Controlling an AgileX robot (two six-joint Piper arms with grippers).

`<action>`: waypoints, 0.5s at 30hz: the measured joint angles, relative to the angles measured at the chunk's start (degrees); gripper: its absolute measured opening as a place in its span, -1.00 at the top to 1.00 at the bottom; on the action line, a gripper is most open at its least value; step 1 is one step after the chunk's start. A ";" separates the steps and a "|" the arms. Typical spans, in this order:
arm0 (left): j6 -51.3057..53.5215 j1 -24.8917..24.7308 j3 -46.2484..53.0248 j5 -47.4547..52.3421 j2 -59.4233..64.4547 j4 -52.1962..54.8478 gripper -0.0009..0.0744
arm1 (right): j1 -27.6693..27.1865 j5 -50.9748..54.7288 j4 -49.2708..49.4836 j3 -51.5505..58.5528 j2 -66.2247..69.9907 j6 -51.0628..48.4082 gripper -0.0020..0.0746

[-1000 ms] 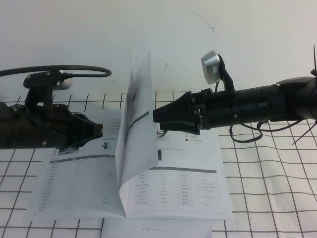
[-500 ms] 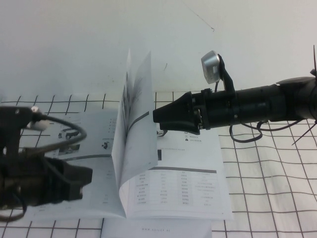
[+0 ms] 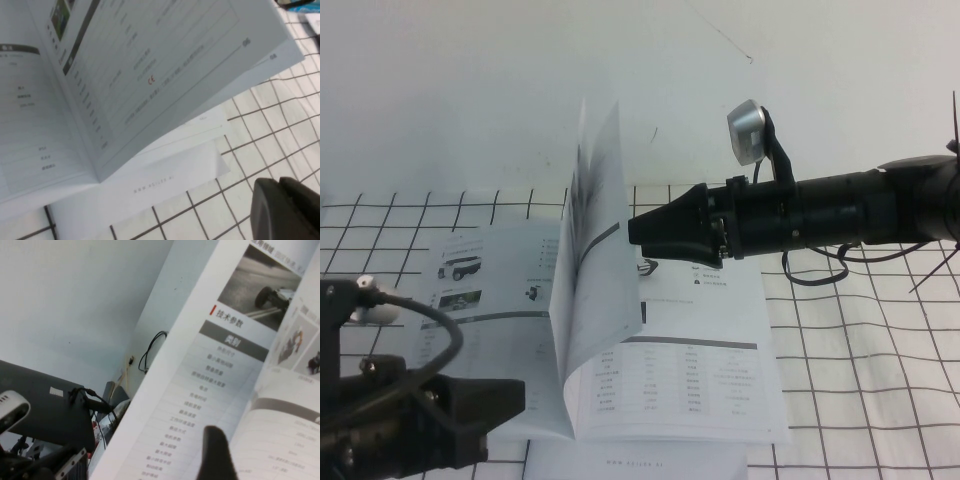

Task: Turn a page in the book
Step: Open the closed book

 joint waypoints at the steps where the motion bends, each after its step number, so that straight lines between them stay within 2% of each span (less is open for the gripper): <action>1: 0.72 0.00 0.00 0.00 0.00 -1.15 0.98 | 0.00 0.00 0.04 0.00 0.00 -0.12 -0.20; 6: 3.29 0.00 0.00 0.65 1.66 -3.50 0.98 | 0.00 0.00 0.18 0.00 0.00 -0.12 -0.20; 9: 4.05 -1.92 0.00 1.50 4.54 -3.58 0.98 | 0.00 0.00 0.18 0.00 0.00 -0.22 -0.20; 12: 5.27 -7.79 0.00 -1.94 7.40 -3.58 0.98 | 0.00 0.00 0.27 0.00 0.00 -0.22 -0.20; 15: 5.96 -15.45 0.00 -9.81 9.73 -3.58 0.98 | 0.00 0.00 0.27 0.00 0.00 -0.22 -0.20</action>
